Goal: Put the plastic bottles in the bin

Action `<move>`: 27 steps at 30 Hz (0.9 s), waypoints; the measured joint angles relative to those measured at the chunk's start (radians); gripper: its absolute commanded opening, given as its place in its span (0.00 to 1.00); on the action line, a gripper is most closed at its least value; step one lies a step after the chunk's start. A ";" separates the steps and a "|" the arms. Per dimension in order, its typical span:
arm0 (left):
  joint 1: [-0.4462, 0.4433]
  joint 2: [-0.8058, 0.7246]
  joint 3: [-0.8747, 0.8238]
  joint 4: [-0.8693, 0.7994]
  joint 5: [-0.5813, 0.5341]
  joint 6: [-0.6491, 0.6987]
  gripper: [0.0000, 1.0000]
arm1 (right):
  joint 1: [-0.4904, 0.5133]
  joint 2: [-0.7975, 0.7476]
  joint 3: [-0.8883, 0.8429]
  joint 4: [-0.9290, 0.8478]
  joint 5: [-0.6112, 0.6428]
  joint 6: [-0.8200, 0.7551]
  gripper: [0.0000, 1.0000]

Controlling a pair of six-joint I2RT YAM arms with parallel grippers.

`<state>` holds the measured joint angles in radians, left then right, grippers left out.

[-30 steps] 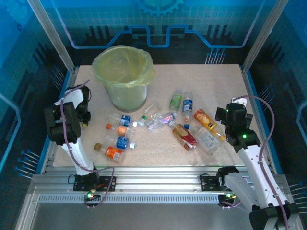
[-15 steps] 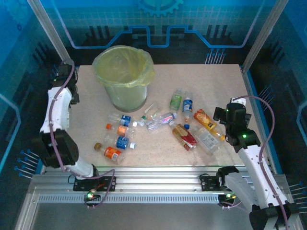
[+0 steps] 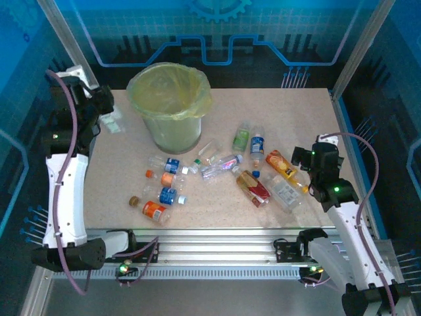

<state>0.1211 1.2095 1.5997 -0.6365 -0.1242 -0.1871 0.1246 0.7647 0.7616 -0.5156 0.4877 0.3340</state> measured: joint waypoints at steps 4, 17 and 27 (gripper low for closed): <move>-0.083 0.053 0.029 0.198 0.103 -0.045 0.00 | 0.000 -0.006 0.000 -0.001 -0.021 0.011 1.00; -0.261 0.499 0.355 0.364 0.183 -0.036 0.00 | 0.005 -0.019 0.048 -0.065 -0.103 0.063 1.00; -0.291 0.606 0.334 0.294 0.181 0.014 0.01 | 0.013 -0.008 0.052 -0.087 -0.130 0.078 1.00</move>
<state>-0.1696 1.8153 1.9335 -0.3428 0.0566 -0.1726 0.1379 0.7563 0.8135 -0.6025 0.3580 0.4118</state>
